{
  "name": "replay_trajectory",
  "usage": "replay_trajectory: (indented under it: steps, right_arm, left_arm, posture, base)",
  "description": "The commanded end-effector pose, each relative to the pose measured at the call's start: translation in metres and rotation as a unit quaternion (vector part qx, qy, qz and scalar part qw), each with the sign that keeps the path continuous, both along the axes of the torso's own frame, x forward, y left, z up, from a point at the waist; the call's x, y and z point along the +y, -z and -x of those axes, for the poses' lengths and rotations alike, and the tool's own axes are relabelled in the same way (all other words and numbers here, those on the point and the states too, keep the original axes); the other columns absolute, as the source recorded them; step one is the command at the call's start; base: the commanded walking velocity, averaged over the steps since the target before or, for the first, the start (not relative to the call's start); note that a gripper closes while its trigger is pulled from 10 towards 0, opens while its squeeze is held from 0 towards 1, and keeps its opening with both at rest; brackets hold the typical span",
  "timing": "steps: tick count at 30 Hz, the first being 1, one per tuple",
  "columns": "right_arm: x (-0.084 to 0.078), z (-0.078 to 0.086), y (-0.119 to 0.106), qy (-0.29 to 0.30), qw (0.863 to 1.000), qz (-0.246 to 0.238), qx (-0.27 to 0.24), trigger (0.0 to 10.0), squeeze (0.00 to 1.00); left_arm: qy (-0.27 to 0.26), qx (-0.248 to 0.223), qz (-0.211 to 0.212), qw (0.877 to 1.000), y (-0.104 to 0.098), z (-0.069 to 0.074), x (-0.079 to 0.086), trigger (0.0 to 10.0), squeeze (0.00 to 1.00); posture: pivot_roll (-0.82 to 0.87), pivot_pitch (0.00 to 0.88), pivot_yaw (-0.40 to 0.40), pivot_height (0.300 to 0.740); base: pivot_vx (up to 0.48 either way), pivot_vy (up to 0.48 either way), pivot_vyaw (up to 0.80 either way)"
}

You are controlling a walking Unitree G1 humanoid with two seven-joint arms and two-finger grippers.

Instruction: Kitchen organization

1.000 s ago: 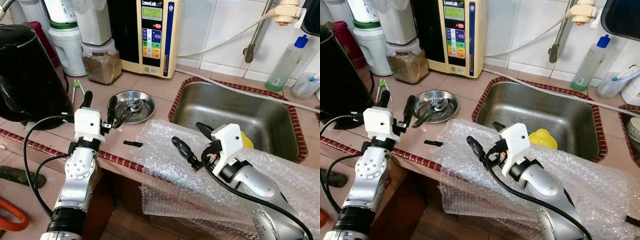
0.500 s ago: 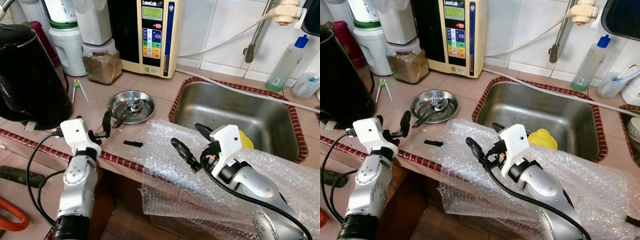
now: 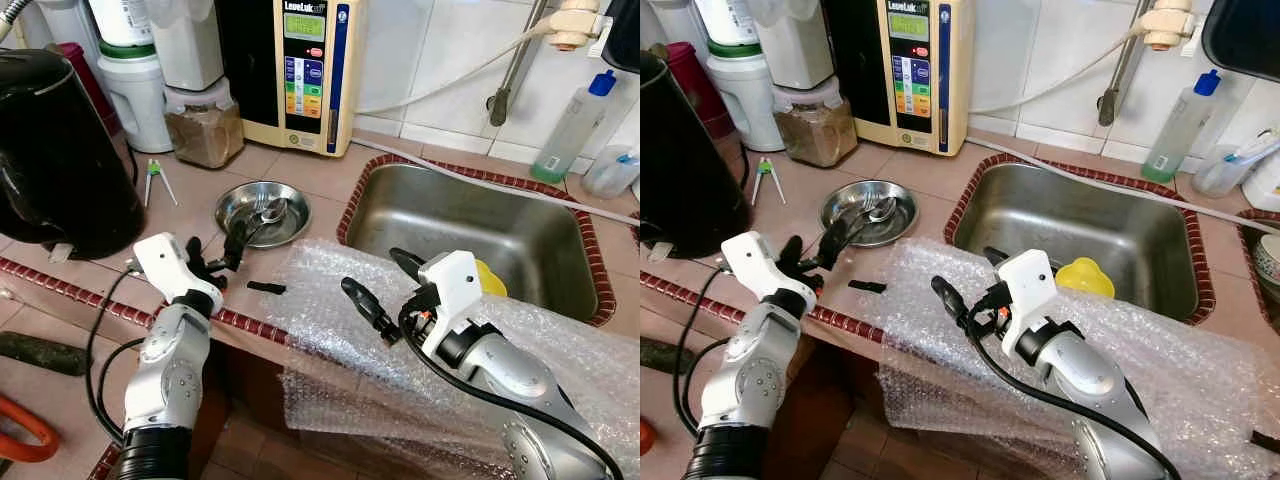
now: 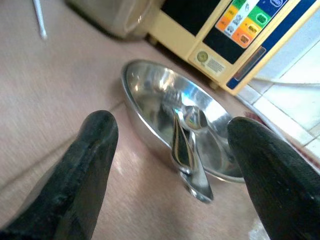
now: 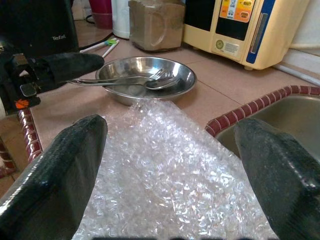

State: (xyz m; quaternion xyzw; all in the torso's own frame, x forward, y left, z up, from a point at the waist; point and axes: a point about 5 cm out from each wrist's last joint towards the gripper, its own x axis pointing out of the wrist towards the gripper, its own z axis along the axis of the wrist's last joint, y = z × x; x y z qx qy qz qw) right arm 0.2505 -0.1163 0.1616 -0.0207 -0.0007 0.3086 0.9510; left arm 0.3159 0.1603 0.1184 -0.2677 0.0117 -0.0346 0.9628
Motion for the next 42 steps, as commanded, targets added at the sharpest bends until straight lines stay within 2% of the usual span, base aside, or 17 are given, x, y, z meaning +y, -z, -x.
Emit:
replay_trajectory:
  steps: [1,2,11,12,13,19,20,21,22,33,42]
  right_arm:
    - [0.001,0.000,0.001,-0.003,1.000,0.004,-0.002,10.0,0.00]
    - [0.001,0.000,0.001,-0.003,1.000,0.005,-0.002,10.0,0.00]
    - [0.001,0.001,0.001,-0.001,1.000,0.005,-0.001,10.0,0.00]
    - [0.001,0.001,0.001,-0.001,1.000,0.004,-0.001,10.0,0.00]
    - [0.001,0.001,0.001,-0.001,1.000,0.004,-0.001,10.0,0.00]
    - [0.000,0.001,0.002,0.001,1.000,0.004,-0.001,10.0,0.00]
    - [0.000,0.001,0.002,0.001,1.000,0.004,-0.001,10.0,0.00]
    - [0.000,0.001,0.002,0.001,1.000,0.004,-0.001,10.0,0.00]
    - [0.000,0.001,0.002,0.001,1.000,0.004,-0.001,10.0,0.00]
    - [0.000,0.001,0.001,0.003,1.000,0.004,-0.002,10.0,0.00]
    - [-0.001,0.001,-0.002,0.000,1.000,-0.002,-0.008,10.0,0.00]
  left_arm:
    - [0.000,0.004,0.021,1.000,-0.004,-0.002,0.000,0.0,0.00]
    - [0.007,0.020,0.056,0.998,-0.001,-0.003,-0.003,0.0,0.00]
    - [0.006,0.008,0.086,0.996,-0.010,-0.007,-0.002,0.0,0.00]
    - [0.006,0.008,0.087,0.996,-0.010,-0.007,-0.002,4.2,0.00]
    - [0.003,0.008,0.093,0.996,-0.011,-0.007,-0.001,10.0,0.00]
    - [-0.001,0.011,0.110,0.994,-0.012,-0.009,0.002,10.0,0.00]
    - [-0.001,0.016,0.115,0.993,-0.011,-0.009,0.001,6.7,0.00]
    - [-0.001,0.023,0.121,0.992,-0.009,-0.009,0.000,4.4,0.00]
    - [0.002,0.030,0.129,0.991,-0.007,-0.009,0.000,0.0,0.00]
    - [0.008,0.039,0.149,0.988,-0.003,-0.009,-0.004,0.0,0.00]
    - [0.006,0.014,0.167,0.986,-0.012,-0.011,-0.003,0.0,0.00]
  posture:
    - [-0.02,0.044,-0.001,0.740]
    - [-0.02,0.044,-0.001,0.740]
    - [-0.03,0.045,0.001,0.740]
    - [-0.03,0.045,0.001,0.740]
    - [-0.03,0.045,0.001,0.740]
    - [-0.03,0.045,0.005,0.740]
    - [-0.03,0.045,0.005,0.740]
    - [-0.03,0.045,0.005,0.740]
    - [-0.03,0.045,0.005,0.740]
    - [-0.03,0.046,0.004,0.740]
    - [-0.03,0.042,0.003,0.740]
  base:
    - [0.000,0.000,0.00]
    - [0.000,0.000,0.00]
    - [0.000,0.000,0.00]
    - [0.000,0.000,0.00]
    - [0.000,0.000,0.00]
    - [0.000,0.000,0.00]
    - [0.000,0.000,0.00]
    - [0.000,0.000,0.00]
    - [0.000,0.000,0.00]
    - [0.000,0.000,0.00]
    - [0.000,0.000,0.00]
